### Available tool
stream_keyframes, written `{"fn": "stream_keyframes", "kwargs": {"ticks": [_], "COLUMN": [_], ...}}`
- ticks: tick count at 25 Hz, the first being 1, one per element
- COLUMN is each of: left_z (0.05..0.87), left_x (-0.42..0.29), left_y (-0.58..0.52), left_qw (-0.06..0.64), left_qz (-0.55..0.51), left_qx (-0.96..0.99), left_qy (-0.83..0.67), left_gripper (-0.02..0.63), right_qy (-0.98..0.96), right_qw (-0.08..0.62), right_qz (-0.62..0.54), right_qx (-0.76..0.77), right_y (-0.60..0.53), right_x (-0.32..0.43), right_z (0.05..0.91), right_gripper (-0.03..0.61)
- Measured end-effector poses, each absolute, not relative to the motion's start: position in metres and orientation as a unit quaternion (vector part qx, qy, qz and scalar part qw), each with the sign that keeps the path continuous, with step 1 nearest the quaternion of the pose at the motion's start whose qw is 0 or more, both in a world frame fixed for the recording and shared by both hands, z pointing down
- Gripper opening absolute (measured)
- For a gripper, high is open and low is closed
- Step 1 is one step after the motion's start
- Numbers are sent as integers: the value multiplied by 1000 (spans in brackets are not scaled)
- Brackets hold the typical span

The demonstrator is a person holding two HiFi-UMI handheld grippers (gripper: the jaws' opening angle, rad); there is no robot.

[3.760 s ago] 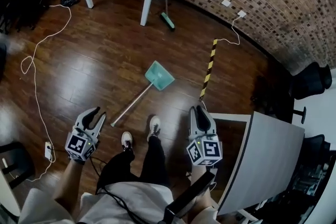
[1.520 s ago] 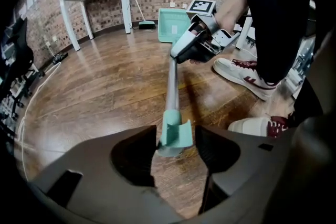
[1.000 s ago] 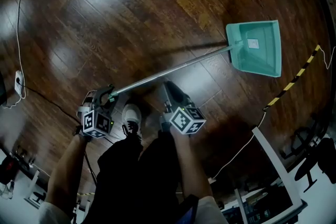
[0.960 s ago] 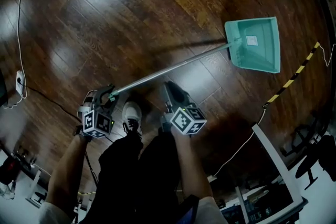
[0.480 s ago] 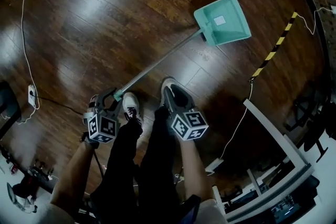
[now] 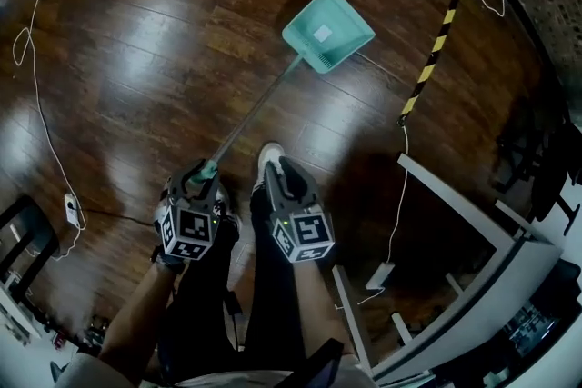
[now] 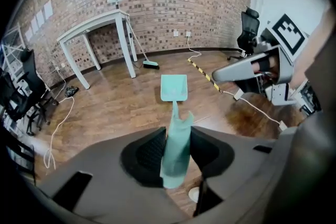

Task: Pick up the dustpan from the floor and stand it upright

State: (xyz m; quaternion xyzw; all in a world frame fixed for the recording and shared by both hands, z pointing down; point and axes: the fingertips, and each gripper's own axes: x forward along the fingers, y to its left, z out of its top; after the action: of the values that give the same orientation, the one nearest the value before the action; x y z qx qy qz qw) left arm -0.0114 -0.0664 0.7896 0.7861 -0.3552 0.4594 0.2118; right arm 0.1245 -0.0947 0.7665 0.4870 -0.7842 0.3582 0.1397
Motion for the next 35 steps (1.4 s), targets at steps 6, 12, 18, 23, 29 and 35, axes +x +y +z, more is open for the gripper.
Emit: {"fn": "stream_keyframes", "kwargs": {"ticks": [6, 12, 18, 23, 29, 35], "left_z": [741, 683, 640, 626, 618, 617], "left_x": [57, 120, 185, 211, 216, 200], "left_y": [-117, -193, -253, -278, -285, -287], "left_qw": [212, 163, 129, 144, 144, 144], "left_qz": [433, 406, 374, 372, 379, 361], "left_qx": [805, 833, 850, 844, 837, 839], "left_qy": [-346, -340, -349, -358, -368, -382], "left_gripper": [139, 138, 141, 141, 140, 149], "right_qy": [-745, -737, -715, -684, -684, -683], "right_qw": [113, 75, 86, 95, 79, 74], "right_qz": [358, 320, 258, 256, 239, 241], "right_qx": [551, 590, 644, 676, 685, 686], "right_y": [-115, -139, -154, -162, -168, -166], "right_x": [210, 284, 349, 384, 396, 393], "right_z": [721, 651, 584, 563, 541, 530], "right_gripper": [75, 77, 75, 75, 75, 80]}}
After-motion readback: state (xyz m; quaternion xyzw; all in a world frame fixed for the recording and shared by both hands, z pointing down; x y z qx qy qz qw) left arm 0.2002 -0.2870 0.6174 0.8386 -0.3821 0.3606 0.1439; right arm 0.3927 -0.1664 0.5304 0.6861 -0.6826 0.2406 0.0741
